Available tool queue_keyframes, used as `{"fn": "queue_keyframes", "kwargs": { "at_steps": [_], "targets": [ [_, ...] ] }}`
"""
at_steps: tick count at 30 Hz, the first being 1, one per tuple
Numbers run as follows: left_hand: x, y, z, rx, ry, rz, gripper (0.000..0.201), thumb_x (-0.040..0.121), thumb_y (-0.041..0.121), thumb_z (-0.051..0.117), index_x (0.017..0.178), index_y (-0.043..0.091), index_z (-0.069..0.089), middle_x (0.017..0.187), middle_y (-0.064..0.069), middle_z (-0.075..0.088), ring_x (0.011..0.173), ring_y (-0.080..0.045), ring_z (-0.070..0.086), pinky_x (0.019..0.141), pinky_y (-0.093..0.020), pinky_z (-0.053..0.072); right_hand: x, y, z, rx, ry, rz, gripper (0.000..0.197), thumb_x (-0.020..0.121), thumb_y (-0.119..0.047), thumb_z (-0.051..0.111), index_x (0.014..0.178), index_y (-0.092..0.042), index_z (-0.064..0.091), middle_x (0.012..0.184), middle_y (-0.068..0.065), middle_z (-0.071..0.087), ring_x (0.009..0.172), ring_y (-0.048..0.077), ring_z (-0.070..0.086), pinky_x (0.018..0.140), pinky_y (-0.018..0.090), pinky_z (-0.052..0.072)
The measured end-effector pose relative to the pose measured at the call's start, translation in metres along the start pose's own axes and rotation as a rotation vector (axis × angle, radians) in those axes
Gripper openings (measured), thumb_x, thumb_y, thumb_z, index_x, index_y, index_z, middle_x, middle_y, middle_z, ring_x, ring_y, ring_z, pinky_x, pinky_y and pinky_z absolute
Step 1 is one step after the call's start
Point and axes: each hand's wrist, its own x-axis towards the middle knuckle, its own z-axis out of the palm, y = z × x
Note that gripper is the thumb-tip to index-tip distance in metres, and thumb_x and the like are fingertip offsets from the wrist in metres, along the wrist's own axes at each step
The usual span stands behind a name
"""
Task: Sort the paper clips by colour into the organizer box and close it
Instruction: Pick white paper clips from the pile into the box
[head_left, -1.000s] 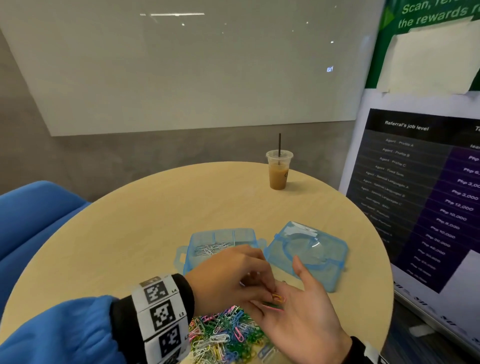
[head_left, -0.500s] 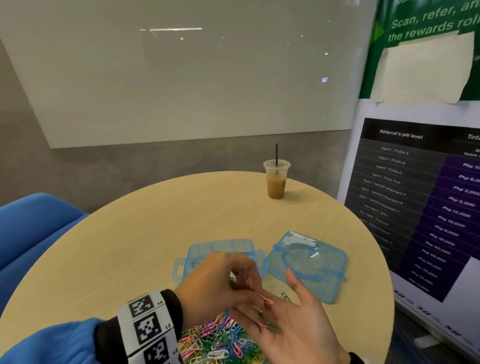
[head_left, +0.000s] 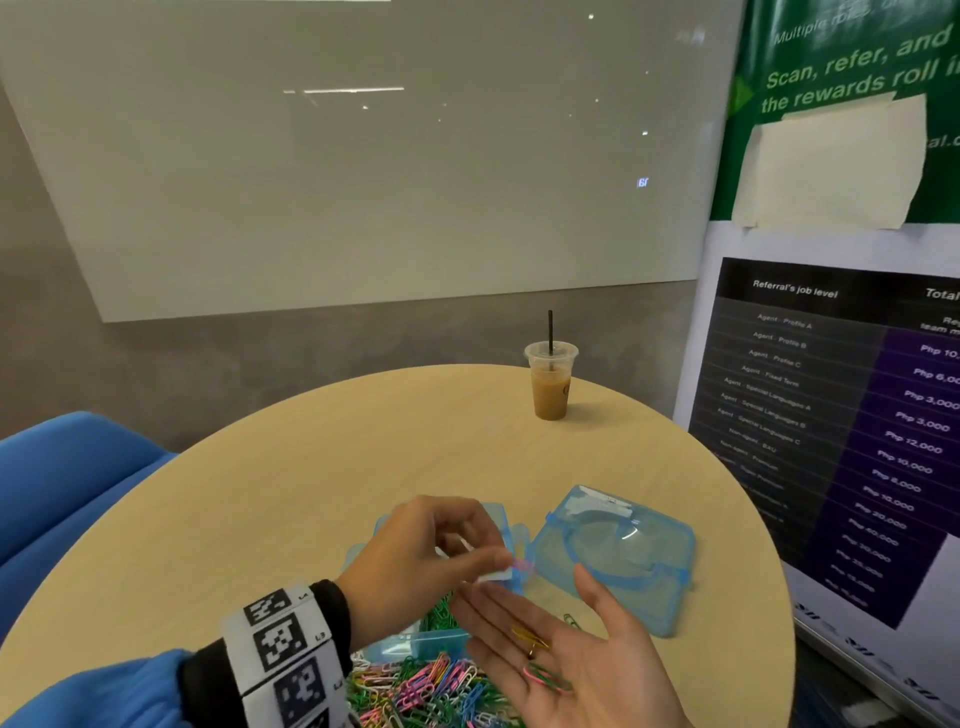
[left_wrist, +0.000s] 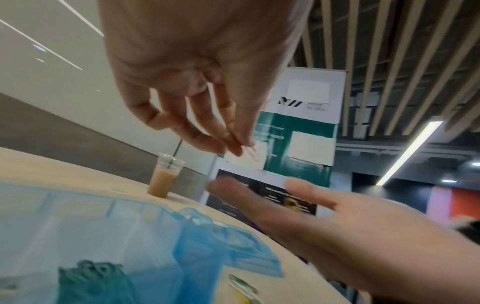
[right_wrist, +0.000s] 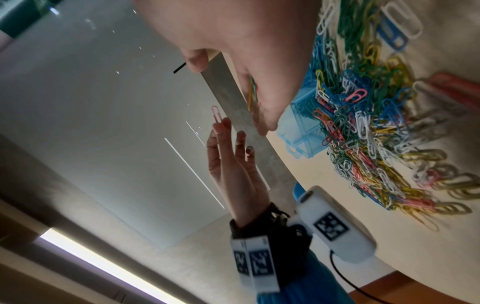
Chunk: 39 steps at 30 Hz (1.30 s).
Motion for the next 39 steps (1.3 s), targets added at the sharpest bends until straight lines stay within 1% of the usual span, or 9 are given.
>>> {"fn": "queue_keyframes", "kwargs": {
  "at_steps": [5, 9, 11, 16, 26, 30, 32, 35, 39],
  "targets": [
    [0.036, -0.024, -0.013, 0.257, 0.164, -0.117, 0.015, 0.084, 0.038, 0.072, 0.077, 0.025, 0.071, 0.078, 0.009, 0.070, 0.057, -0.004, 0.059, 0.060, -0.026, 0.050, 0.004, -0.010, -0.006, 0.058, 0.010, 0.001, 0.075, 0.084, -0.044, 0.050, 0.126, 0.019, 0.048, 0.123, 0.037, 0.057, 0.110, 0.058, 0.049, 0.104, 0.051, 0.035],
    [0.056, -0.035, -0.013, 0.289, 0.134, -0.193, 0.018, 0.092, 0.038, 0.063, 0.099, 0.027, 0.076, 0.096, 0.011, 0.073, 0.083, -0.006, 0.065, 0.078, -0.029, 0.053, 0.006, -0.015, -0.010, 0.055, -0.002, -0.025, 0.077, 0.088, -0.048, 0.046, 0.123, 0.020, 0.053, 0.123, 0.036, 0.058, 0.107, 0.055, 0.052, 0.097, 0.050, 0.039],
    [0.052, -0.030, -0.006, 0.294, 0.098, -0.146, 0.023, 0.095, 0.038, 0.058, 0.109, 0.029, 0.073, 0.107, 0.012, 0.070, 0.092, -0.003, 0.064, 0.078, -0.022, 0.050, 0.007, -0.017, -0.011, 0.047, -0.017, -0.031, 0.078, 0.083, -0.048, 0.049, 0.125, 0.018, 0.052, 0.125, 0.034, 0.058, 0.108, 0.053, 0.054, 0.092, 0.051, 0.044],
    [0.019, -0.003, 0.013, 0.254, 0.009, 0.080, 0.016, 0.089, 0.042, 0.063, 0.090, 0.029, 0.072, 0.097, 0.014, 0.063, 0.088, -0.002, 0.058, 0.070, -0.009, 0.039, 0.010, -0.020, -0.016, 0.055, -0.038, -0.093, 0.079, 0.082, -0.053, 0.048, 0.120, 0.015, 0.058, 0.125, 0.032, 0.059, 0.114, 0.048, 0.056, 0.094, 0.050, 0.045],
    [-0.008, 0.001, 0.027, 0.407, -0.118, 0.180, 0.009, 0.085, 0.040, 0.068, 0.092, 0.035, 0.069, 0.094, 0.017, 0.056, 0.089, 0.000, 0.054, 0.079, -0.020, 0.047, 0.012, -0.009, -0.015, 0.018, -0.108, -0.079, 0.075, 0.084, -0.047, 0.063, 0.124, 0.016, 0.055, 0.132, 0.030, 0.050, 0.106, 0.039, 0.058, 0.088, 0.038, 0.042],
    [-0.014, -0.005, 0.027, 0.509, -0.146, 0.140, 0.012, 0.089, 0.042, 0.058, 0.096, 0.033, 0.061, 0.093, 0.019, 0.055, 0.082, 0.006, 0.048, 0.086, -0.029, 0.045, 0.016, -0.004, -0.022, -0.023, -0.161, -0.056, 0.101, 0.042, -0.021, 0.096, 0.126, 0.017, 0.053, 0.123, 0.031, 0.055, 0.103, 0.035, 0.054, 0.096, 0.042, 0.043],
    [-0.016, -0.005, 0.021, 0.563, -0.141, 0.113, 0.006, 0.094, 0.037, 0.057, 0.096, 0.033, 0.060, 0.088, 0.022, 0.052, 0.079, 0.005, 0.045, 0.084, -0.024, 0.042, 0.019, -0.003, -0.025, -0.050, -0.158, -0.061, 0.107, 0.035, -0.019, 0.098, 0.127, 0.015, 0.053, 0.131, 0.031, 0.054, 0.109, 0.040, 0.060, 0.106, 0.046, 0.039],
    [-0.019, -0.004, -0.001, 0.611, -0.040, 0.050, 0.004, 0.095, 0.037, 0.058, 0.093, 0.034, 0.061, 0.086, 0.024, 0.056, 0.076, -0.001, 0.051, 0.071, -0.012, 0.039, 0.020, -0.006, -0.030, -0.062, -0.105, -0.072, 0.118, 0.025, -0.020, 0.099, 0.128, 0.013, 0.051, 0.131, 0.030, 0.056, 0.116, 0.045, 0.058, 0.103, 0.050, 0.044],
    [-0.024, -0.021, -0.037, 0.680, 0.077, -0.141, 0.006, 0.094, 0.037, 0.060, 0.089, 0.040, 0.061, 0.092, 0.023, 0.064, 0.076, -0.001, 0.057, 0.066, -0.018, 0.044, 0.014, -0.011, -0.030, 0.024, -0.143, -0.075, 0.118, 0.033, -0.019, 0.098, 0.135, 0.011, 0.045, 0.134, 0.031, 0.053, 0.127, 0.043, 0.051, 0.108, 0.049, 0.035]
  ]
}}
